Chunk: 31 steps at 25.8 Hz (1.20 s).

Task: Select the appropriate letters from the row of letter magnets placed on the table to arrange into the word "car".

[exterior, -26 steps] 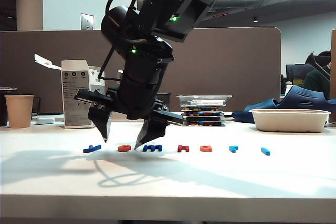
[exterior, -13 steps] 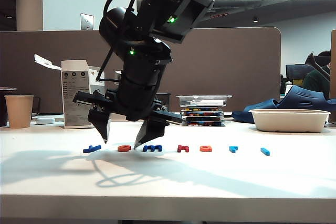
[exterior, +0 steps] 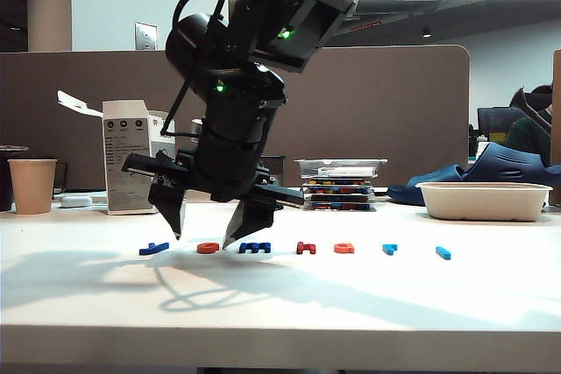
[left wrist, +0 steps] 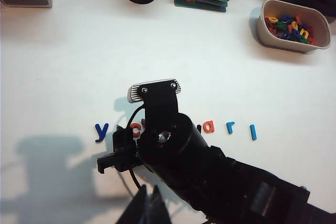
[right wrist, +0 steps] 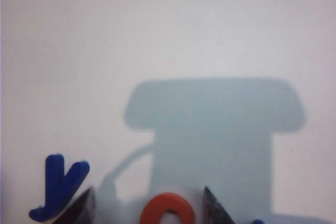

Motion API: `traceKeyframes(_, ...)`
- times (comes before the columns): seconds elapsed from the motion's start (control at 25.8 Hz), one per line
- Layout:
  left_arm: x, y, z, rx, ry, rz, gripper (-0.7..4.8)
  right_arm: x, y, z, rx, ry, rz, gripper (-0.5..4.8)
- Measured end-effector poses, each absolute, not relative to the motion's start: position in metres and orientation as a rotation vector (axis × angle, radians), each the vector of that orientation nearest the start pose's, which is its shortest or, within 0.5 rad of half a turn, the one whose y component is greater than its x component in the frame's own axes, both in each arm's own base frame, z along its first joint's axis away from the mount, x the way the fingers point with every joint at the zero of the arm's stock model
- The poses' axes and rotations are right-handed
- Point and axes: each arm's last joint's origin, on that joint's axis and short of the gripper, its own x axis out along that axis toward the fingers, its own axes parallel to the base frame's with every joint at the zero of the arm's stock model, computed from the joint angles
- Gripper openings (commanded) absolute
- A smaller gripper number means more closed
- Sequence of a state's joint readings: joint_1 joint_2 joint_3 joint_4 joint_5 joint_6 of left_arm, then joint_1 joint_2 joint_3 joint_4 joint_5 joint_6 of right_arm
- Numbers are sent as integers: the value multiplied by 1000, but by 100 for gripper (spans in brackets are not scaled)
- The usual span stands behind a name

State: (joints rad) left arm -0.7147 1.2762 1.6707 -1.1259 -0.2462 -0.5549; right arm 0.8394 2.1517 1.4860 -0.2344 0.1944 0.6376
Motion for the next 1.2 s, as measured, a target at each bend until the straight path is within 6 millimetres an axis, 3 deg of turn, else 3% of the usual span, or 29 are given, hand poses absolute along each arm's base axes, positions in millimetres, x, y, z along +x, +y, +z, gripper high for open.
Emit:
traceKeyframes(0.15,169,-137,442,-185,749,-250,-6,305,335,145,120,949,316,258)
traceKeyframes(0.31,169,-137,442,-185,749,-250,-6,304,335,144,116,952,313,161)
traceKeyframes(0.77,169,-137,442,-184,749,-250,-6,303,335,144,115,964,314,154)
traceKeyframes(0.97,169,-137,442,-184,749,-250,-6,302,336,144,124,981,340,137)
traceKeyframes(1.05,169,-137,442,-184,749,-250,-6,300,338,144,123,985,349,103)
traceKeyframes(1.2,169,-137,442,-184,749,-250,-6,295,342,144,117,989,363,103)
